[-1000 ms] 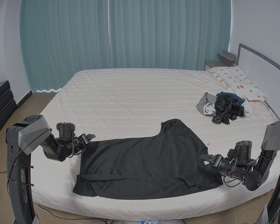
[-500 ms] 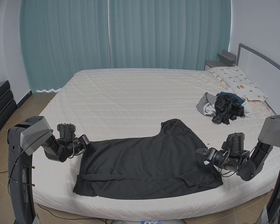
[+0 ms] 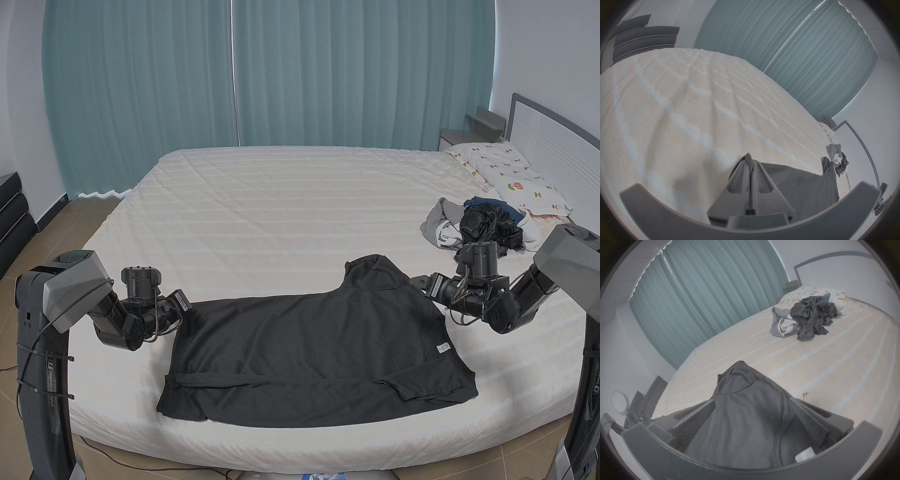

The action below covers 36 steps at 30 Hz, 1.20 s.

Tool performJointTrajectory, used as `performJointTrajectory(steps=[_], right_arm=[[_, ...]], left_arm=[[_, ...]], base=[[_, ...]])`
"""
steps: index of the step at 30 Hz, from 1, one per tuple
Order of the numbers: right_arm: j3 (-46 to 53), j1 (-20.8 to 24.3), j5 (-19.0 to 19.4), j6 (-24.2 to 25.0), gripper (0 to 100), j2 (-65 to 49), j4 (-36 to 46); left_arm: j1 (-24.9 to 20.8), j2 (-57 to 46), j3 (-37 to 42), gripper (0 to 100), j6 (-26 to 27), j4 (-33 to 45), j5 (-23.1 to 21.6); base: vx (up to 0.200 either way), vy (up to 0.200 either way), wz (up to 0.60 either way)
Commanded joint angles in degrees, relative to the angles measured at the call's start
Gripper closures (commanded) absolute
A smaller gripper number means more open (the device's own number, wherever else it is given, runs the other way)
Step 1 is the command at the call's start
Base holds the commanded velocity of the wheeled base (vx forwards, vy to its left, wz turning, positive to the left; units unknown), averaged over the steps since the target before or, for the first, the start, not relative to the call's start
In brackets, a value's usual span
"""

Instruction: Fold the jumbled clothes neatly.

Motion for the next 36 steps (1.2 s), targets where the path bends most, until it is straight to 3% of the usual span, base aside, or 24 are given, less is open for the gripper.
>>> performJointTrajectory(steps=[1, 11, 24, 25, 36], right_arm=[[-11.94, -2.36, -0.13, -6.08, 0, 10.29, 6.54], [-25.22, -3.41, 0.75, -9.5, 0, 23.83, 3.2], [-33.74, -3.24, 1.27, -8.45, 0, 27.52, 1.44], [-34.18, -3.24, 1.27, -8.1, 100, 27.52, 1.44], [-30.58, -2.18, 2.42, -4.76, 100, 23.56, 0.65]], left_arm=[[-0.16, -1.32, 2.33, 100, -0.07, -0.37, 0.31], [-0.42, -1.23, 3.64, 100, -0.07, -2.13, 0.4], [-0.16, -1.49, 5.05, 100, -0.07, -3.54, 0.4], [-0.07, -1.4, 4.96, 100, -0.07, -3.54, 0.31], [-0.07, -1.67, 4.96, 100, -0.07, -3.62, 0.4]], base=[[0.0, 0.0, 0.0], [0.0, 0.0, 0.0], [0.0, 0.0, 0.0], [0.0, 0.0, 0.0], [0.0, 0.0, 0.0]])
